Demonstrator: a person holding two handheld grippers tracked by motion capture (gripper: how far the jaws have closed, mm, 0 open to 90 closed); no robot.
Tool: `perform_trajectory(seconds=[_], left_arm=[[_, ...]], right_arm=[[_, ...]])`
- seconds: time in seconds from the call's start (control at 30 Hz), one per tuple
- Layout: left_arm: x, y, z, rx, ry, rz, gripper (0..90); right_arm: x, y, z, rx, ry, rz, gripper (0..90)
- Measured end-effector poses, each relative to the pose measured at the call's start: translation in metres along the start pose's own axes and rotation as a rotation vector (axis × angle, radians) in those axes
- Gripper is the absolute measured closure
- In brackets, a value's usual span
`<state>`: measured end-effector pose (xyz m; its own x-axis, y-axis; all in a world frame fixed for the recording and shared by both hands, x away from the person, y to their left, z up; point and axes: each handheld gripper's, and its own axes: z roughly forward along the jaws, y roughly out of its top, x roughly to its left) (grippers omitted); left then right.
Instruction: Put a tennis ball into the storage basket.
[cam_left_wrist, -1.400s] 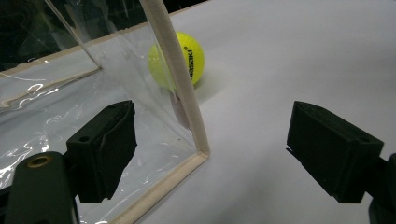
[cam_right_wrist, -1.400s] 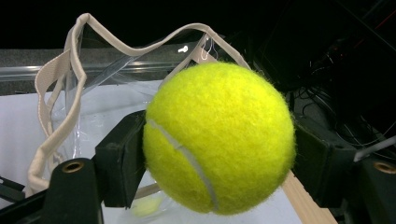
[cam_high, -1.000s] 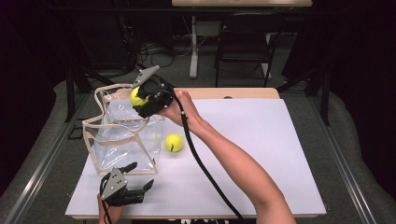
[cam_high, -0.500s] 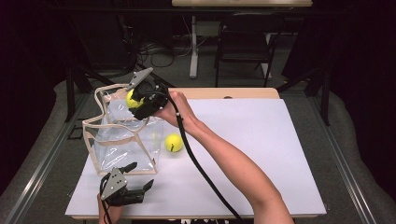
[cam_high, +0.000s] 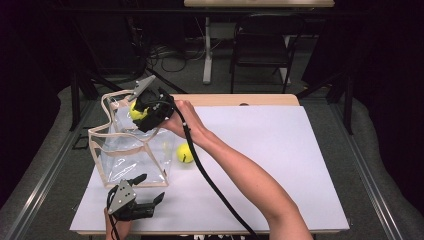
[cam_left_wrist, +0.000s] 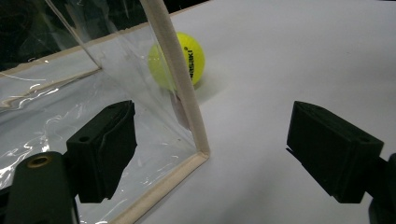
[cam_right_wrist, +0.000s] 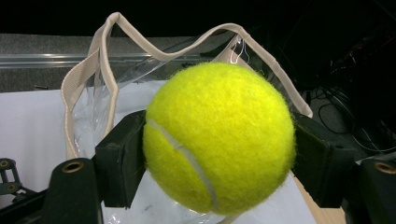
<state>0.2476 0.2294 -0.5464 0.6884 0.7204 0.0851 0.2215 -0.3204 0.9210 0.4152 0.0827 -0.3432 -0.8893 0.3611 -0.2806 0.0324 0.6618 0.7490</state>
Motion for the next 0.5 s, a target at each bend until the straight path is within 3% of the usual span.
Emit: perform_trajectory(seconds=[0.5], left_arm=[[0.0, 0.0, 0.0, -0.001, -0.001, -0.001, 15.9]], right_arm=[[0.0, -0.003, 0.013, 0.06, 0.028, 0.023, 26.0]])
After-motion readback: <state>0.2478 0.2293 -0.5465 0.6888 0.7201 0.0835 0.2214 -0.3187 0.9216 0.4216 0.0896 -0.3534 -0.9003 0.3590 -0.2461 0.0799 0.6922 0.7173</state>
